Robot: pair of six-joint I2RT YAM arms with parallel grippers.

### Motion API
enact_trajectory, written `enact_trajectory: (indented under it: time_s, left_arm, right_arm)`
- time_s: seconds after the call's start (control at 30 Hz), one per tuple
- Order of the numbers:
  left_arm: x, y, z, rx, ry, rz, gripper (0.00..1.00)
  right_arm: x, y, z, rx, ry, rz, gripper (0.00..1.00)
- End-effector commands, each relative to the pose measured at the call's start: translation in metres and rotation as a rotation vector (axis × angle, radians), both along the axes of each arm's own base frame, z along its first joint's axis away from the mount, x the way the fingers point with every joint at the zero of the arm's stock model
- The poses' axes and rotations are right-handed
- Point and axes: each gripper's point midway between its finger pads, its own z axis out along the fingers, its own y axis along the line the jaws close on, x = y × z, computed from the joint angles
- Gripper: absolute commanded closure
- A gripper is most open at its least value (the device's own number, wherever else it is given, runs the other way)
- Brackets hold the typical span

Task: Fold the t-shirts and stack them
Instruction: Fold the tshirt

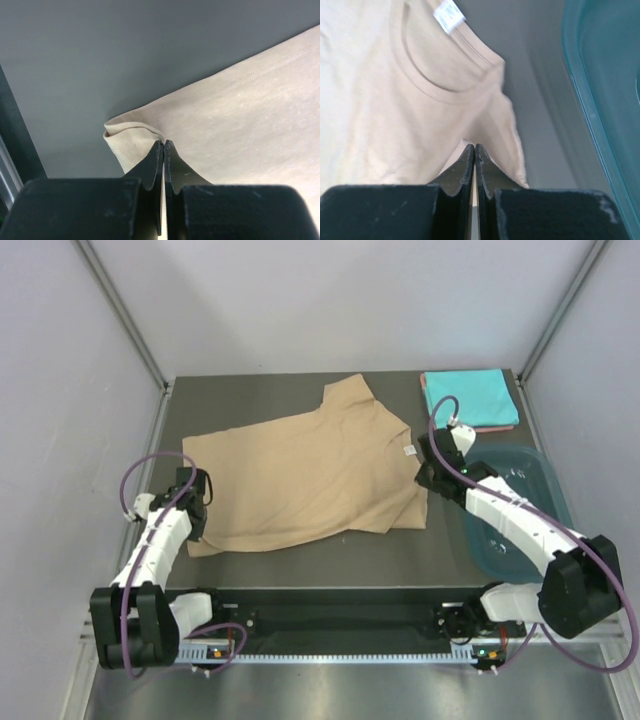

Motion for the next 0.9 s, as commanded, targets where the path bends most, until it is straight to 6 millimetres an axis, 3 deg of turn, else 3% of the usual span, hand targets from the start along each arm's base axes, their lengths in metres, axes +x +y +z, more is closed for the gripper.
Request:
enact_trajectory:
  time_s: [0.0,0.33,0.6,0.87]
  left_arm:
    - [0.012,0.007,0.018,0.037,-0.054,0.034,1.00]
    - [0.024,0.028,0.023,0.136,0.006,0.118,1.00]
    - [0.029,0.028,0.018,0.132,0.037,0.144,1.00]
    - [0.029,0.034,0.017,0.163,0.060,0.170,1.00]
  right_arm:
    - [0.027,0.006,0.043,-0.044,-0.129,0.030,1.00]
    - [0.065,0.011,0.068,-0.149,-0.213,0.076,1.00]
    - [0.092,0.038,0.082,-0.157,-0.267,0.203,1.00]
    - [0.116,0.050,0.090,-0.255,-0.327,0.310,1.00]
